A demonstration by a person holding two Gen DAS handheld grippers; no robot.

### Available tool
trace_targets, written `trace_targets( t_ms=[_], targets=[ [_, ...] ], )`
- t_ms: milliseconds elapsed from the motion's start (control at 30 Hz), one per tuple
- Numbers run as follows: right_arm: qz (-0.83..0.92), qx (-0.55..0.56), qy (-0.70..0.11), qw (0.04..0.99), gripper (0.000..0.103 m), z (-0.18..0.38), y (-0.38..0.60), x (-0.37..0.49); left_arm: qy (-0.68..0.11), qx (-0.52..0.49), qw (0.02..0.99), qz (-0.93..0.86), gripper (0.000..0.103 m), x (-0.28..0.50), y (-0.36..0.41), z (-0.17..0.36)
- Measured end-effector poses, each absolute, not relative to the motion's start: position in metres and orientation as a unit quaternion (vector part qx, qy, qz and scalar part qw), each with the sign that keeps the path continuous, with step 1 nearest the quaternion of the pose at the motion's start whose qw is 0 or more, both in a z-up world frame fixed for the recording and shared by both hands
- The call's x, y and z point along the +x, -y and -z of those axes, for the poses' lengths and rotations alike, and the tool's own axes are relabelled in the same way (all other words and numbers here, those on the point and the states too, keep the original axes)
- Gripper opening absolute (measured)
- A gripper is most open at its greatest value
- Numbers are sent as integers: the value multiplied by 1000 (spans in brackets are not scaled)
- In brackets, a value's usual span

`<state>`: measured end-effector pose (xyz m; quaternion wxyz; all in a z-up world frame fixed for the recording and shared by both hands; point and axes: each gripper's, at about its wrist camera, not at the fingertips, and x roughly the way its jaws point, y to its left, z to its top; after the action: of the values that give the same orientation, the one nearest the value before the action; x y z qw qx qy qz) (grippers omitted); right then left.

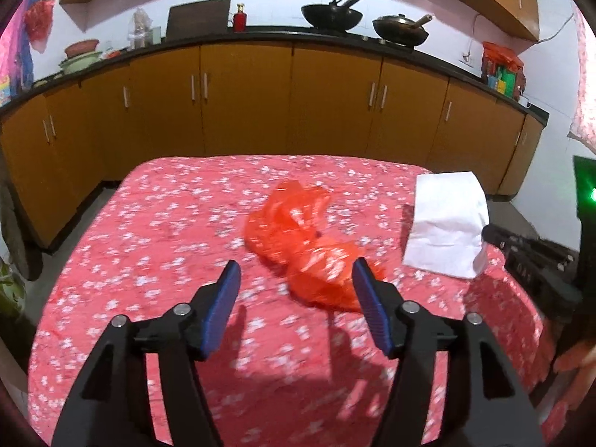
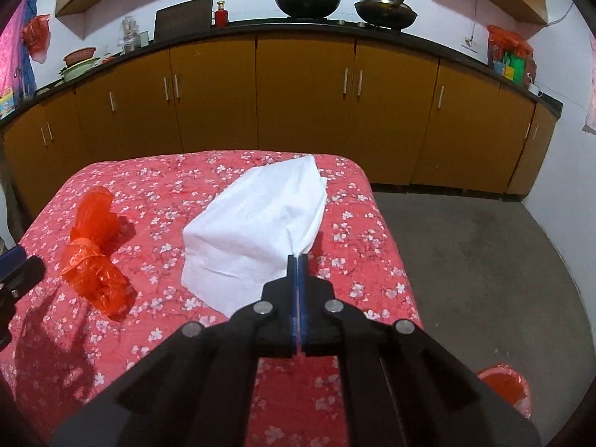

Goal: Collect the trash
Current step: 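Grasp the red bag with the left tool while the right tool grasps the white tissue, then lift the red bag and white tissue and carry both toward the orange basket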

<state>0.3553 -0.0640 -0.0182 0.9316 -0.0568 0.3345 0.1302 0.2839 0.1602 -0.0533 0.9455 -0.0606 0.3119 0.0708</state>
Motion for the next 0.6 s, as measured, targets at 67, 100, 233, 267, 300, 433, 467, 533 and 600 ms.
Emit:
trace_targets(
  t_ms=[67, 100, 233, 267, 300, 433, 467, 533, 600],
  targets=[
    [-133, -59, -335, 931, 3, 19, 63, 353, -321, -65, 942, -76, 69, 295, -158, 54],
    [-135, -60, -336, 930, 3, 20, 63, 352, -325, -68, 940, -77, 70, 299, -156, 55],
    [-138, -56, -338, 929, 3, 20, 61, 348, -349, -62, 931, -86, 74, 317, -149, 60],
    [-139, -56, -338, 929, 2, 20, 62, 347, -359, -57, 927, -93, 74, 321, -147, 64],
    [-140, -55, -338, 929, 3, 20, 63, 347, -363, -56, 925, -95, 68, 323, -147, 66],
    [-143, -52, -336, 929, 3, 19, 65, 342, -368, -65, 923, -90, 42, 320, -156, 73],
    [-143, -51, -336, 930, 3, 18, 66, 342, -365, -58, 925, -89, 39, 317, -157, 73],
    [-143, -49, -334, 930, 3, 17, 68, 342, -360, -42, 928, -91, 35, 312, -160, 72],
    [-142, -46, -334, 931, 3, 17, 69, 341, -355, -36, 930, -88, 32, 306, -163, 71]
  ],
)
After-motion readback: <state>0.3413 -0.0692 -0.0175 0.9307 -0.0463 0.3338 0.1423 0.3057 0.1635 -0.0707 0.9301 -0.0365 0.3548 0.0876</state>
